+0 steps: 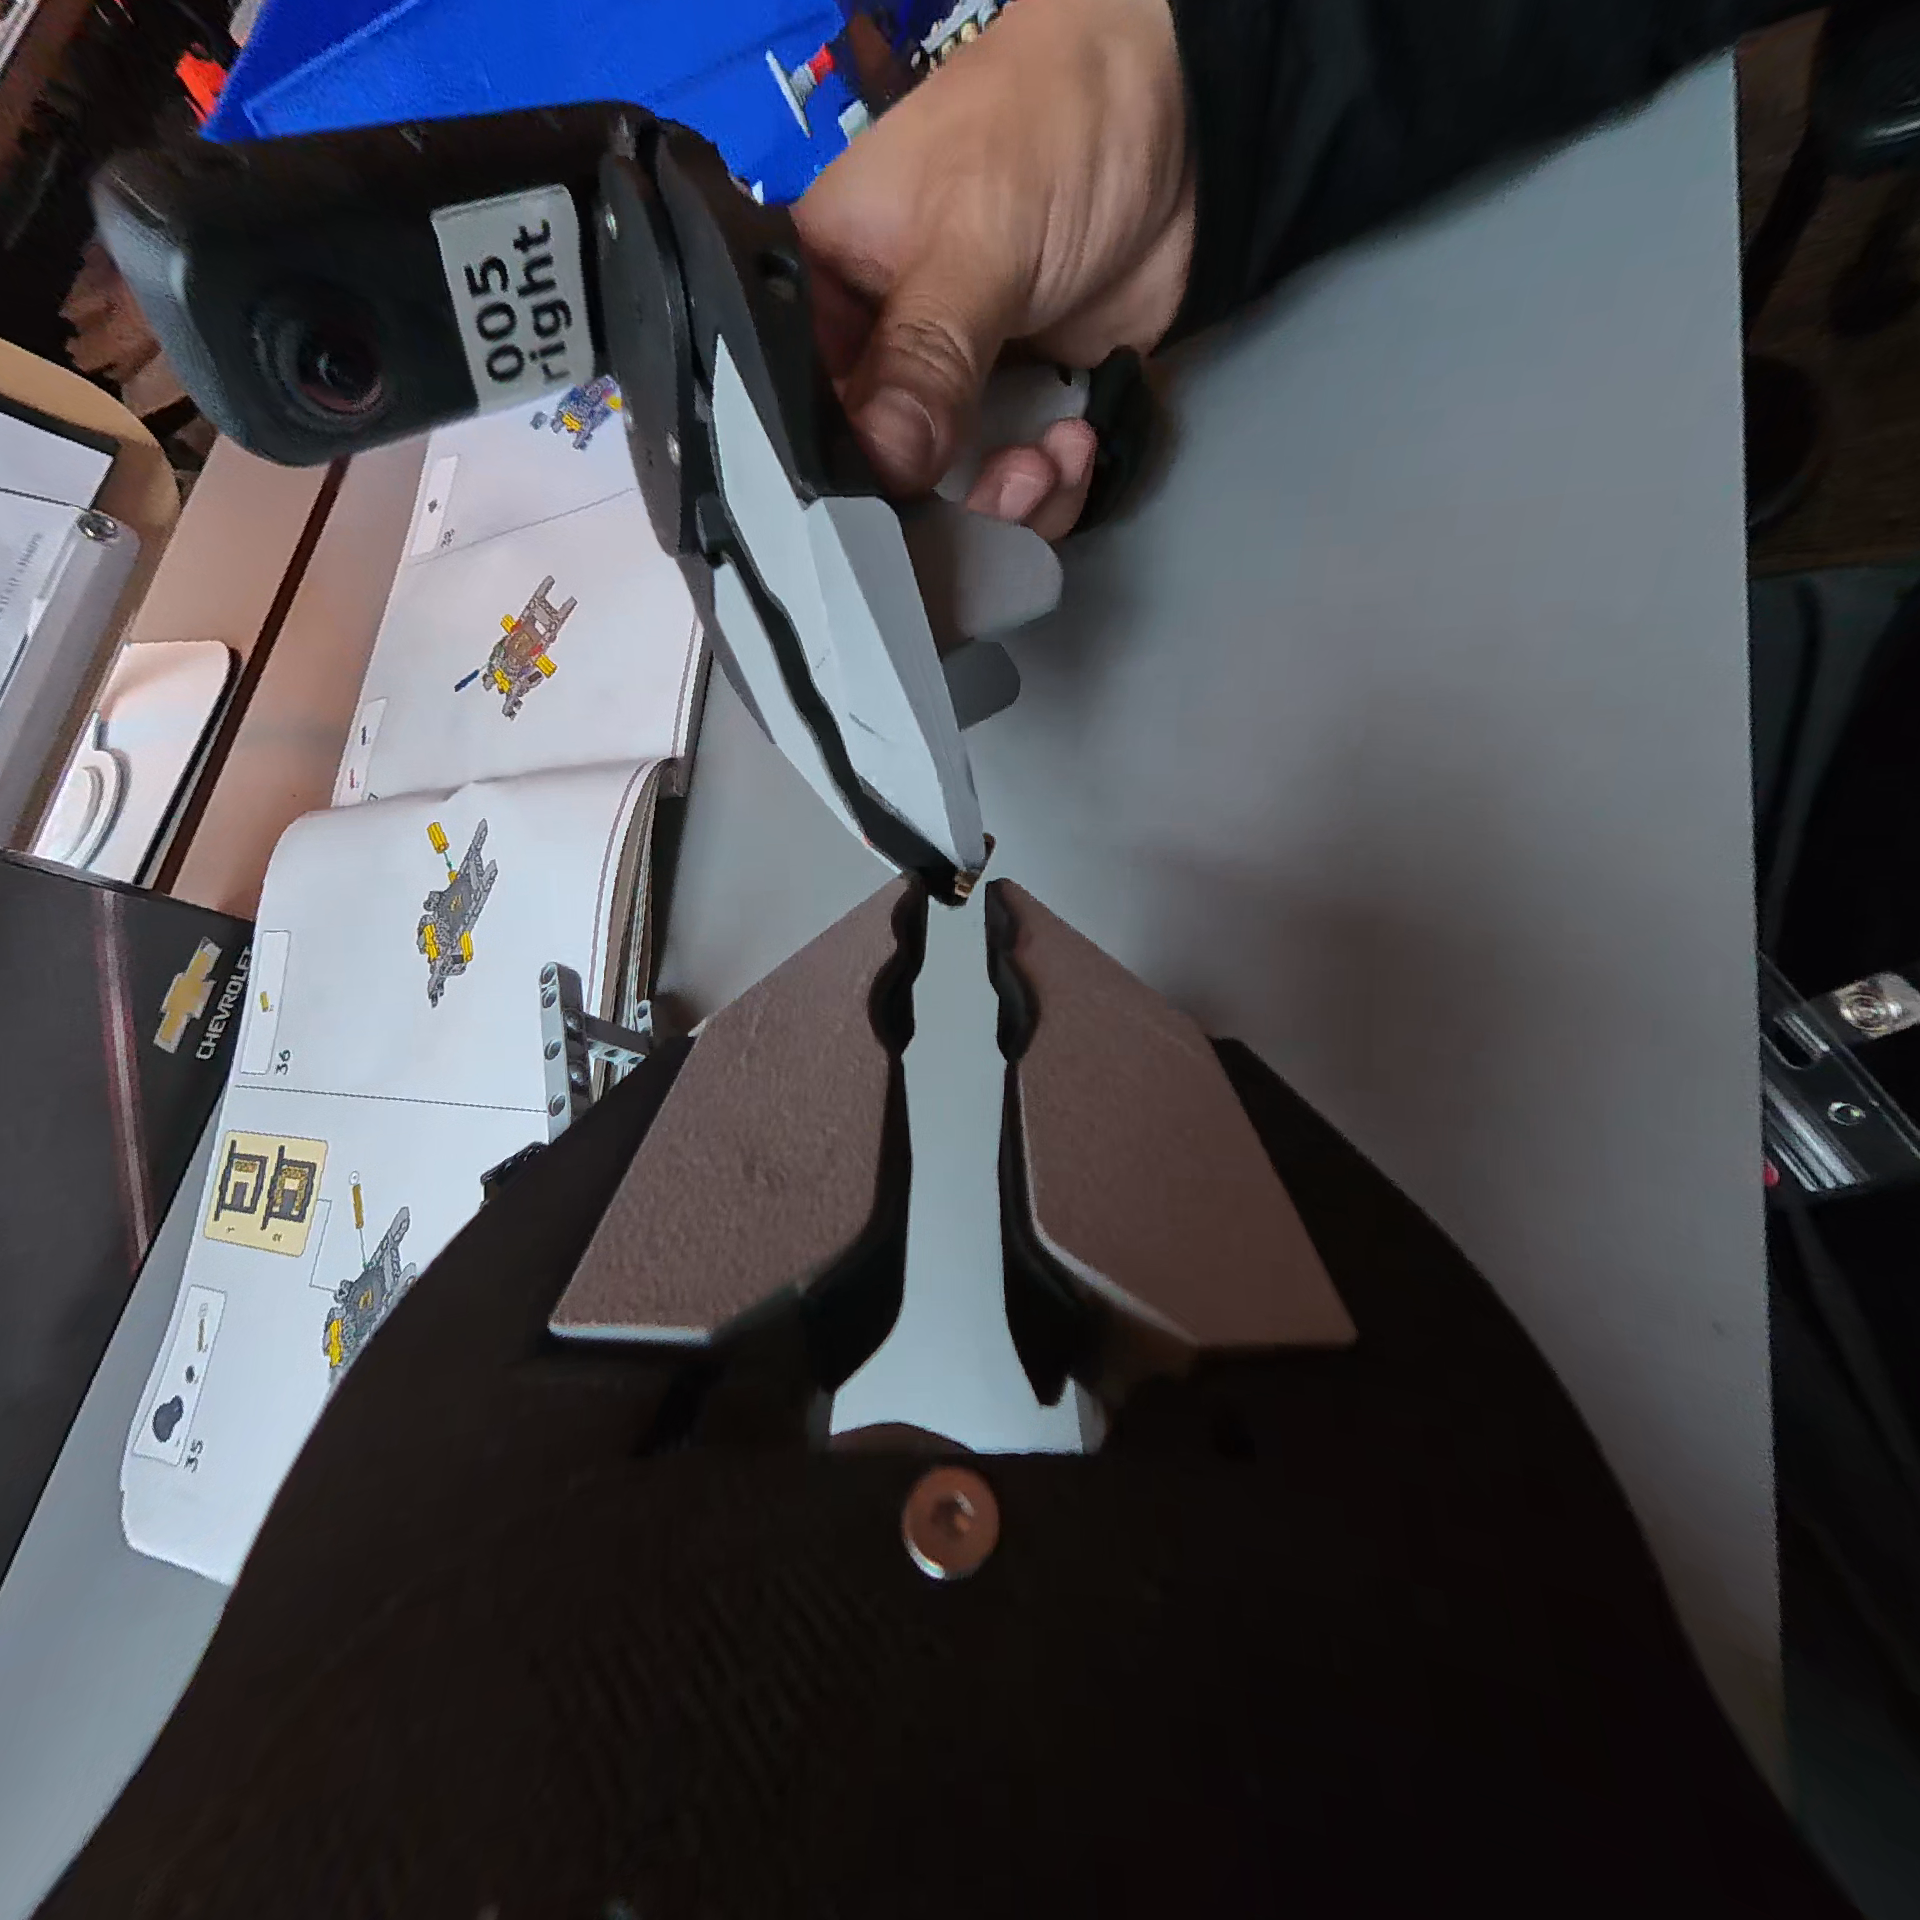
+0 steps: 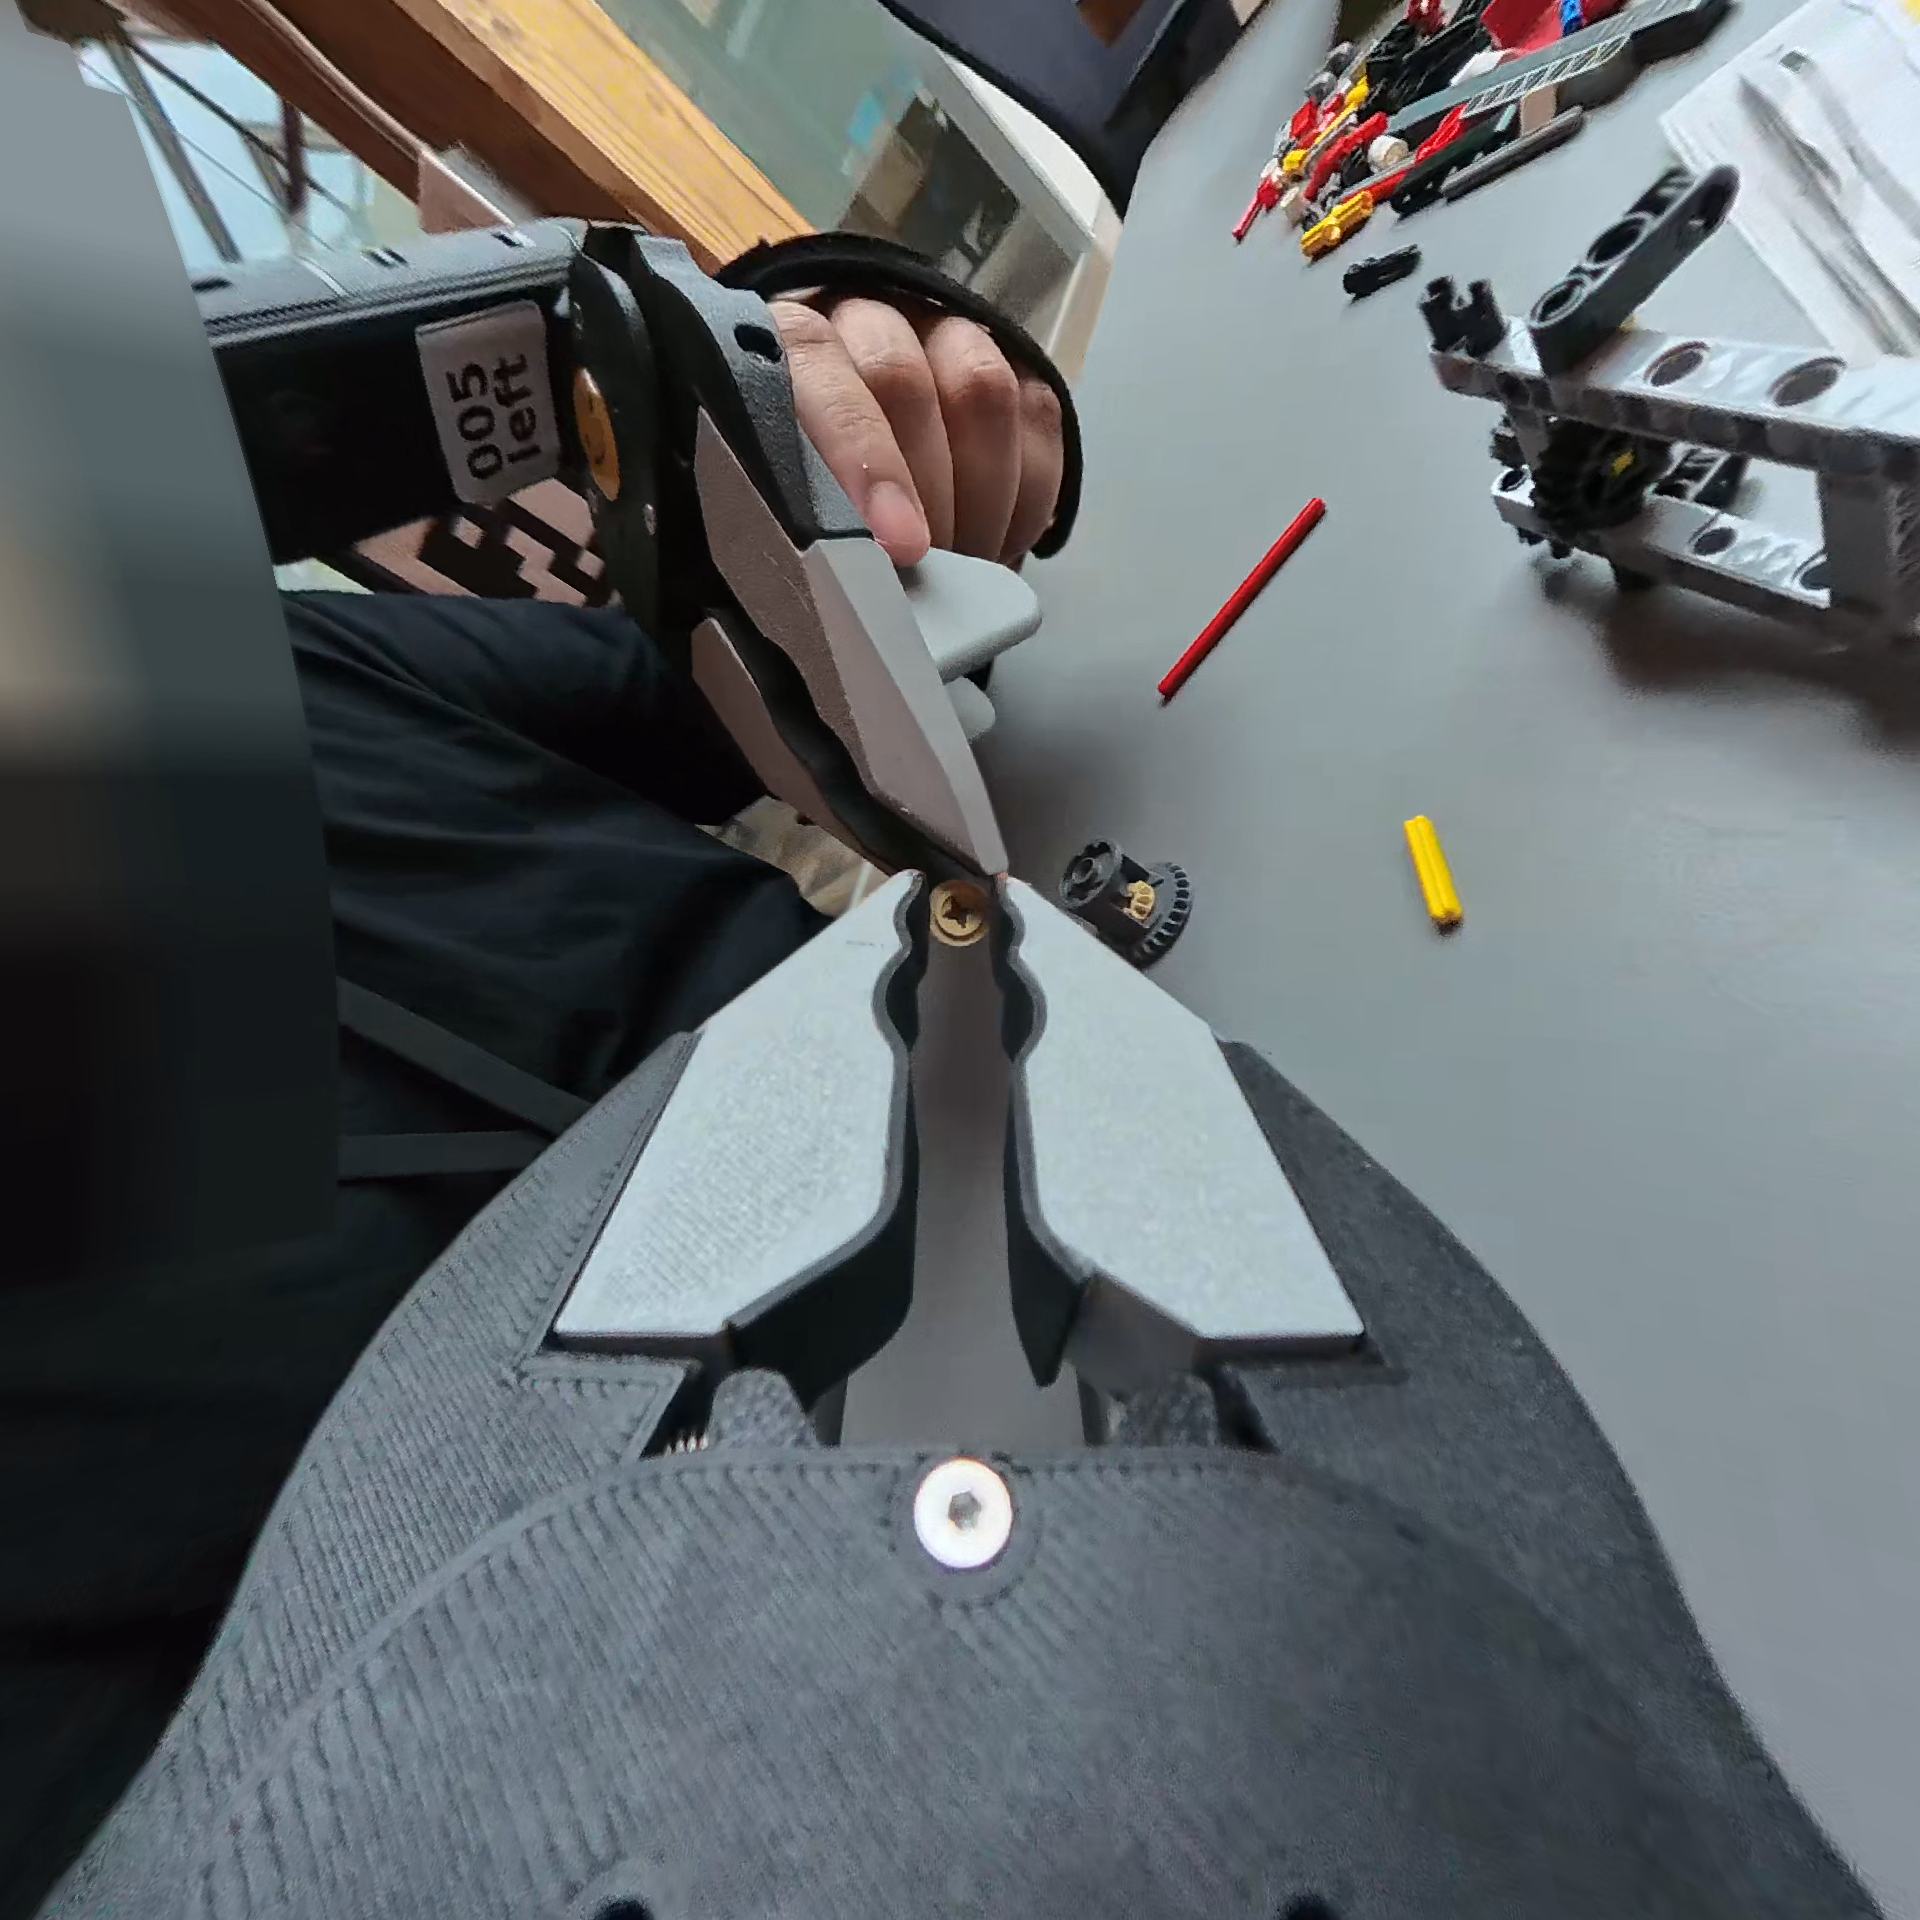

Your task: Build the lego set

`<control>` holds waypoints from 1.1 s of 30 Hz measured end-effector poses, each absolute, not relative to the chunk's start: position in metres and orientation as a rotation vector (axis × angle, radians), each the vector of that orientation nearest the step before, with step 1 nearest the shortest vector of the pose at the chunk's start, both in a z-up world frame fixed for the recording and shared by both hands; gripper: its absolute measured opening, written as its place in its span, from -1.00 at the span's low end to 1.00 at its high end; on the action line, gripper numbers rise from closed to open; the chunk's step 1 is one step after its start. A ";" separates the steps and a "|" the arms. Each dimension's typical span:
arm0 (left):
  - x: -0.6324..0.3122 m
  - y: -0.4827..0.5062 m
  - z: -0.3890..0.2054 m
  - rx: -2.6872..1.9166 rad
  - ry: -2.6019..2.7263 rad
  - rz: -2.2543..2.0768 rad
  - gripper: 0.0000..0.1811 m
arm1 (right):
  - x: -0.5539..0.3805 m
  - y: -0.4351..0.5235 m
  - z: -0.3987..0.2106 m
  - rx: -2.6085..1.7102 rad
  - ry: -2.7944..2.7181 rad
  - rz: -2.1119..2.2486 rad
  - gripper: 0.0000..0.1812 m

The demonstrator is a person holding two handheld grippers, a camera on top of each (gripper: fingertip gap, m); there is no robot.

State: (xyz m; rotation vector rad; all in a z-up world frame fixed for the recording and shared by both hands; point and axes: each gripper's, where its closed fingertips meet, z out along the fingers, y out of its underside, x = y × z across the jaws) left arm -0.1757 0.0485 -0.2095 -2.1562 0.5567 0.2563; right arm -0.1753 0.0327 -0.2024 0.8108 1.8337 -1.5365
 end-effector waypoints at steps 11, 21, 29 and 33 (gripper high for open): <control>-0.179 0.052 -0.196 -2.054 0.406 0.152 -0.90 | -0.181 0.033 -0.189 0.844 1.510 -1.593 -0.91; -0.195 0.056 -0.191 -1.986 0.199 0.190 -0.99 | -0.202 0.037 -0.183 0.962 1.370 -1.705 -0.91; -0.204 0.054 -0.192 -1.962 -0.030 -0.088 -0.99 | -0.211 0.048 -0.182 0.941 1.933 -1.875 -0.86; -0.195 0.047 -0.198 -1.976 -0.243 -0.614 -0.99 | -0.191 0.044 -0.182 0.583 2.582 -1.885 -0.81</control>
